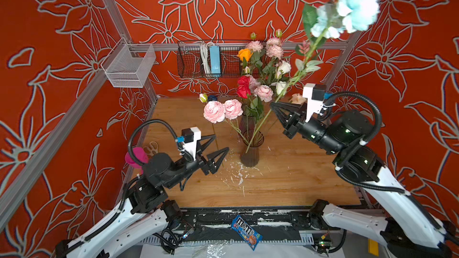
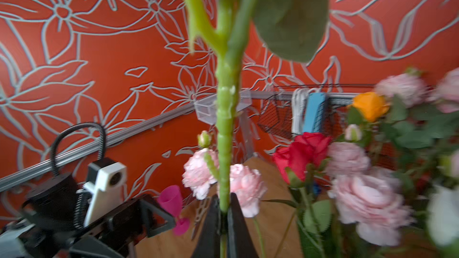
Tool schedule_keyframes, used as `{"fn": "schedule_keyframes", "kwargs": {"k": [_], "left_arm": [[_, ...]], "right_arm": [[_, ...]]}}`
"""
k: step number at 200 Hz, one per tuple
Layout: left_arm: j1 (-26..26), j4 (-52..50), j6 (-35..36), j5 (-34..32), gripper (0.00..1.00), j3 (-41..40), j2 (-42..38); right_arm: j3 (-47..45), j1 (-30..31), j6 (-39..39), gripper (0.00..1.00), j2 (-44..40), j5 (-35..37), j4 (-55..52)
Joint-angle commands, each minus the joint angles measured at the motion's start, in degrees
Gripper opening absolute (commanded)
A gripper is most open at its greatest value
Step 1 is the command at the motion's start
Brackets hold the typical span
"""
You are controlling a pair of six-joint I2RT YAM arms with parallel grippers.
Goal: Arrange flowers in a vase
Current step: Place the flower in the vase.
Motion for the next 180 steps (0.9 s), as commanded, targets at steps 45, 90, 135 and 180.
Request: {"fn": "schedule_keyframes", "kwargs": {"k": [45, 90, 135, 180], "left_arm": [[-0.3, -6.7, -9.1, -18.7, 0.82, -10.1, -7.7], [-0.2, -6.3, -11.3, -21.3, 0.82, -11.1, -1.9], [-0.2, -4.4, -11.5, -21.4, 0.83, -10.7, 4.2], [0.1, -2.4, -12.2, -23.5, 0.88, -10.3, 10.0]], "right_arm": [[1.5, -0.2, -10.3, 0.00, 7.2, 13.6, 1.6], [-5.1, -0.2, -6.4, 0.00, 9.0, 14.3, 3.4], [-11.0, -0.3, -2.0, 0.04, 8.4, 16.8, 1.1], [-10.8, -0.2, -1.0, 0.36, 9.2, 15.9, -3.3]]}}
